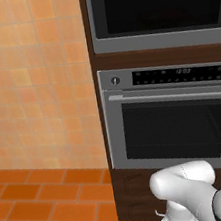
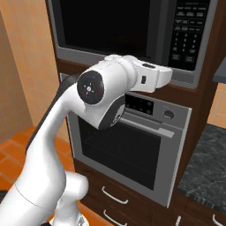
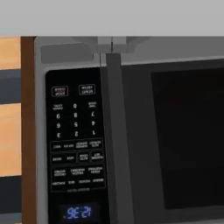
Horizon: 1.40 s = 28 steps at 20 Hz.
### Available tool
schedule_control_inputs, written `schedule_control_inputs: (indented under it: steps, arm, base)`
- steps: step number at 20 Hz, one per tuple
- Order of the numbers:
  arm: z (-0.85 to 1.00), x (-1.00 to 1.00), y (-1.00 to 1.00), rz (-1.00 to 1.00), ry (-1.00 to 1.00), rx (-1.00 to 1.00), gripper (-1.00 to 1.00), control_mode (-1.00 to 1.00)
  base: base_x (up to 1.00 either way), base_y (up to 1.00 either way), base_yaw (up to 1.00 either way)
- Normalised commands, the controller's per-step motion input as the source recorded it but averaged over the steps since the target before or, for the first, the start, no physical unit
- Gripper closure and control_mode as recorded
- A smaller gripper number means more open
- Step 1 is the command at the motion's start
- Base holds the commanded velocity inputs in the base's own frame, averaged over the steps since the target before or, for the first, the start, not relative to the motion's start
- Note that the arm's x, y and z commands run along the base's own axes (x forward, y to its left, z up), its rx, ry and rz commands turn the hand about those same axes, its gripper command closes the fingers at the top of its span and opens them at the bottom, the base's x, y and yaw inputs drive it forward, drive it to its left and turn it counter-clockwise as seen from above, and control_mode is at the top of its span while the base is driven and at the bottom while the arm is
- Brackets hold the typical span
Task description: Pick the avocado from the sink and place it in the bowl. Then pick the bowl and place it in the microwave. Then close the microwave door and press the start button.
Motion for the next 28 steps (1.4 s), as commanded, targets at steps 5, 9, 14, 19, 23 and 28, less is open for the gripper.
schedule_control_inputs:
  steps: [5,9,14,19,23,28]
  arm:
    - [0.00,0.26,-0.30,0.02,0.04,0.01,1.00,-1.00]
    - [0.03,0.30,-0.23,0.00,0.00,0.00,1.00,-1.00]
    - [0.00,0.25,-0.26,0.00,0.00,0.00,1.00,-1.00]
    - [0.00,0.35,-0.23,0.00,0.00,0.00,1.00,-1.00]
    - [0.00,0.30,-0.22,0.00,0.00,0.00,1.00,-1.00]
    - [-0.05,0.24,-0.06,0.00,0.00,0.00,1.00,-1.00]
  base:
    - [0.00,0.00,0.00]
    - [0.00,0.00,0.00]
    - [0.00,0.00,0.00]
    - [0.00,0.00,0.00]
    - [0.00,0.00,0.00]
    - [0.00,0.00,0.00]
